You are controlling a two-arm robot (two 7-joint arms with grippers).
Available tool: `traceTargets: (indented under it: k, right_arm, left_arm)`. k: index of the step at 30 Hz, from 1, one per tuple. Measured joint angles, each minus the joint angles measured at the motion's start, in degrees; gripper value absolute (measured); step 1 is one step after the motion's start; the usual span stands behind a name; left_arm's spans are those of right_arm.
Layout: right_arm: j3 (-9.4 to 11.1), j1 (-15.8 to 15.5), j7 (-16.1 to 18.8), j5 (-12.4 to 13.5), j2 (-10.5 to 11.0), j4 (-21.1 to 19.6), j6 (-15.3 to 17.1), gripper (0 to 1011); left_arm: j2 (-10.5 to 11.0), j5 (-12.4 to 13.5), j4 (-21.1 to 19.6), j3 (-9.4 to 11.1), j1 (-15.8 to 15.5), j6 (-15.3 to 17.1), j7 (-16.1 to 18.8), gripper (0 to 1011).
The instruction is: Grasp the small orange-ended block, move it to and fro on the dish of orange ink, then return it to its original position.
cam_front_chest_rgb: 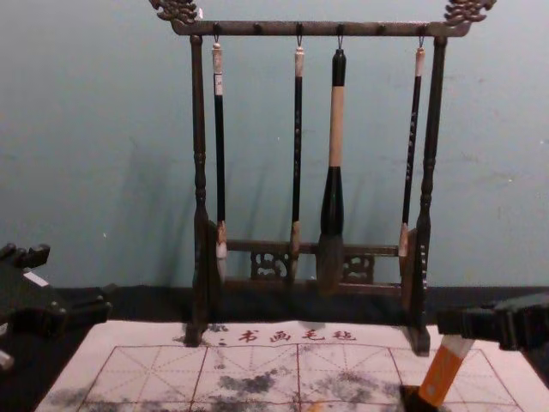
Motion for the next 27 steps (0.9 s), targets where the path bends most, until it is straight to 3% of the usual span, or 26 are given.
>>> traceTargets:
  k: [27]
  right_arm:
    - [-2.73,1.87,-3.27,1.47,-0.7,2.29,-0.04,126]
  left_arm:
    - [0.0,0.0,0.0,0.0,0.0,0.0,0.0,1001]
